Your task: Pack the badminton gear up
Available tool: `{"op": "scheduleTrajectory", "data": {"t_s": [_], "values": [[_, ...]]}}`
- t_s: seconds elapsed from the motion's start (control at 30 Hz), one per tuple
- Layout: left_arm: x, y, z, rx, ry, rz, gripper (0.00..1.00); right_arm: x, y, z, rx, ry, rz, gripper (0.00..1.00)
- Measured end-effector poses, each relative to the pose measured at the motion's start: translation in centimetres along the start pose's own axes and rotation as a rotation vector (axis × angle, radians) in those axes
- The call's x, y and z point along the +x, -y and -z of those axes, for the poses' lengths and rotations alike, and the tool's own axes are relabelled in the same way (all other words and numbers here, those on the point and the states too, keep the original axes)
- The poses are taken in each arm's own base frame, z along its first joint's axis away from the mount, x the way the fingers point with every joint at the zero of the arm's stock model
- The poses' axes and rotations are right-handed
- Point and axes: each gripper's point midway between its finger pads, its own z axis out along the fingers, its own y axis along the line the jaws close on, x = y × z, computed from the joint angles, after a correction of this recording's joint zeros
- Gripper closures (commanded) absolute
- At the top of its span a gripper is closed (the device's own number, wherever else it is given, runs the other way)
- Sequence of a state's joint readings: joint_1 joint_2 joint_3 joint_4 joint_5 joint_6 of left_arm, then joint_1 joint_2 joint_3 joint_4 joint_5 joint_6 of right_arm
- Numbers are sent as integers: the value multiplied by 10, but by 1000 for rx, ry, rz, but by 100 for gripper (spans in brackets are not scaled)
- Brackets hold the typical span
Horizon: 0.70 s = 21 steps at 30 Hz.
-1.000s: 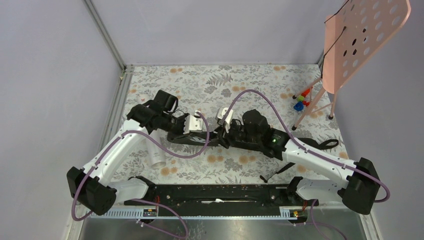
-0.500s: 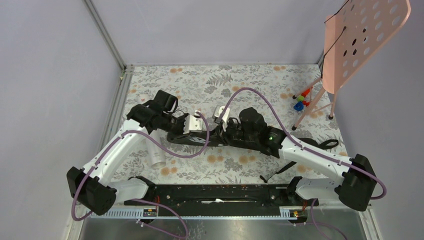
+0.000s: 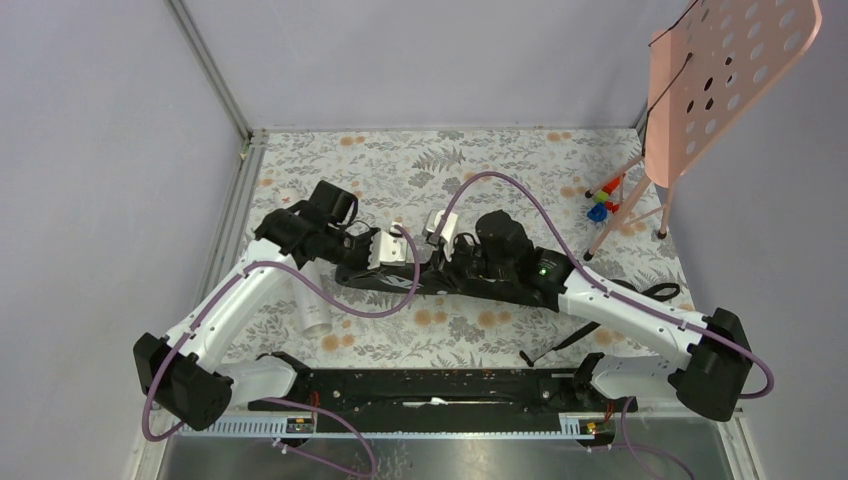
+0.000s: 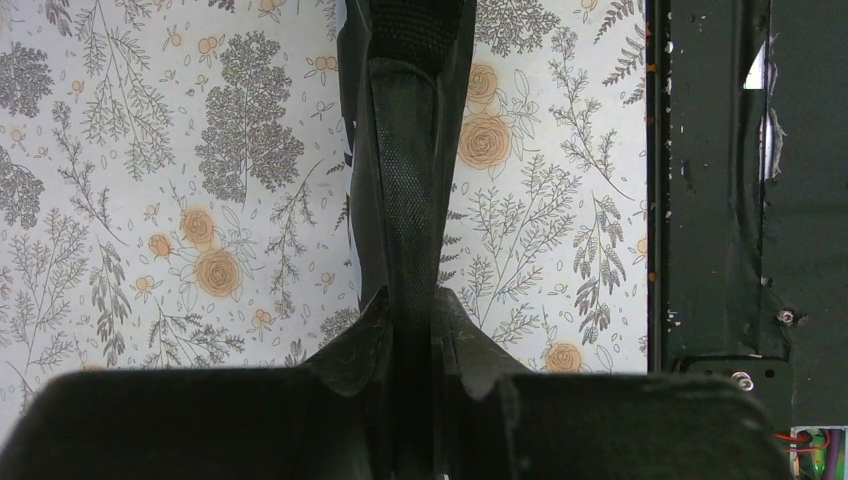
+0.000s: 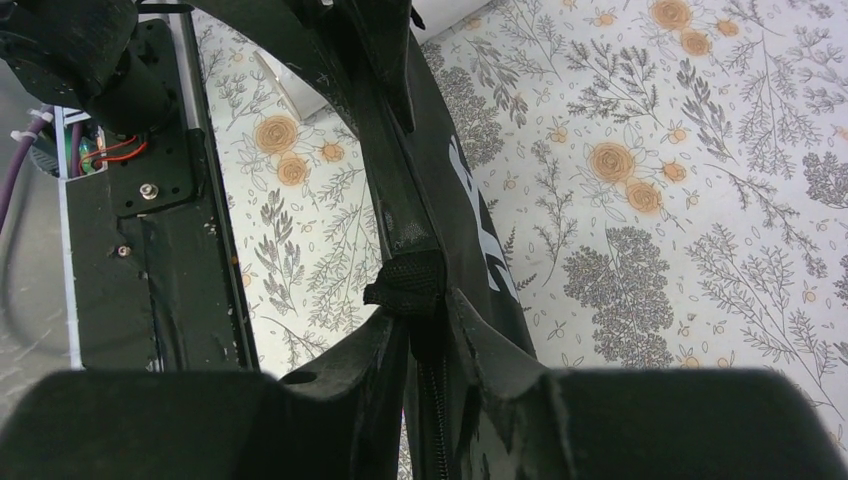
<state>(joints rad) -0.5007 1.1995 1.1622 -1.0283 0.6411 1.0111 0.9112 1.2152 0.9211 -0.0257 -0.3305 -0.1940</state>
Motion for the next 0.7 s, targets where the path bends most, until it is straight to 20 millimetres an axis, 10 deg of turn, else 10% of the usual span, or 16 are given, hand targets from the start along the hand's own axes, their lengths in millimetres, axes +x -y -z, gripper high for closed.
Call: {"op": "scheduleTrajectory", "data": {"t_s": [0.33,0.7], "values": [[1,1,0,1,-5,14,100,0,-2,-3,9,-43,52,67],[1,-3,-1,-4,-12,20,100,1,6,-4,93,-62,96,91]]}}
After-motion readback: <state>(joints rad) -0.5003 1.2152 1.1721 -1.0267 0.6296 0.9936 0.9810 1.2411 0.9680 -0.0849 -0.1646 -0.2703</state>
